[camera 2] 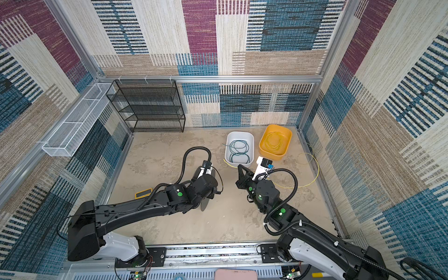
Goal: Wrap the cables
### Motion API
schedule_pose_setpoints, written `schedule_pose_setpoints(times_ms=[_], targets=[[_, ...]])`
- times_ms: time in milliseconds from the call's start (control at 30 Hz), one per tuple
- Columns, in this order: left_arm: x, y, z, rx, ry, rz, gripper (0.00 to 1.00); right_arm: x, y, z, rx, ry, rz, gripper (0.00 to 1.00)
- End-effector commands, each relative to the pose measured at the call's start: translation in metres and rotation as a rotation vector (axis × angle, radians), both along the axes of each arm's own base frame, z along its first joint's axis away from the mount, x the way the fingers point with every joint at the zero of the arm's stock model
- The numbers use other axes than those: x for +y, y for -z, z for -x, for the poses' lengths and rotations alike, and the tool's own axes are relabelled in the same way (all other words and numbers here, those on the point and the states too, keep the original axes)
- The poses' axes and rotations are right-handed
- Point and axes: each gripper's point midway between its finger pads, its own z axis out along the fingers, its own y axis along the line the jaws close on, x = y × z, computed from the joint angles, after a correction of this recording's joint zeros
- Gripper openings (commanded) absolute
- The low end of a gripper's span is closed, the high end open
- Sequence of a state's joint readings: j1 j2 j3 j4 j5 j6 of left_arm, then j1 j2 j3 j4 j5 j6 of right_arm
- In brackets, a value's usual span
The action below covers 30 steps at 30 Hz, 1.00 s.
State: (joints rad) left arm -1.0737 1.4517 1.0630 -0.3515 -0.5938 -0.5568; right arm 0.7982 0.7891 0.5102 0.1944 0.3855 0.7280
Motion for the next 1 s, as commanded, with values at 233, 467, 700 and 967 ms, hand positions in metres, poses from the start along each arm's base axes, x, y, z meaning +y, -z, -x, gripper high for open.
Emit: schedule_pose_setpoints(times_ms=[233, 467, 700, 967], targets=[[-0.03, -0.021, -0.055, -0.079, -0.089, 0.091, 0.0, -0.016, -0.007, -0.014, -0.034, 0.068, 0.026, 0.0], [-0.026, -0.001, -0.085, -0.03, -0.156, 0.105, 0.0, -0.021, -0.003, -0.023, -0.036, 0.086, 0.04, 0.0], [-0.026, 0.003, -0.088, -0.008, -0.143, 0.125, 0.03, -0.019, -0.002, -0.029, -0.032, 0.077, 0.035, 0.0], [-0.028, -0.004, -0.085, -0.005, -0.103, 0.124, 0.39, -0.014, -0.001, -0.031, -0.027, 0.057, 0.029, 0.0]])
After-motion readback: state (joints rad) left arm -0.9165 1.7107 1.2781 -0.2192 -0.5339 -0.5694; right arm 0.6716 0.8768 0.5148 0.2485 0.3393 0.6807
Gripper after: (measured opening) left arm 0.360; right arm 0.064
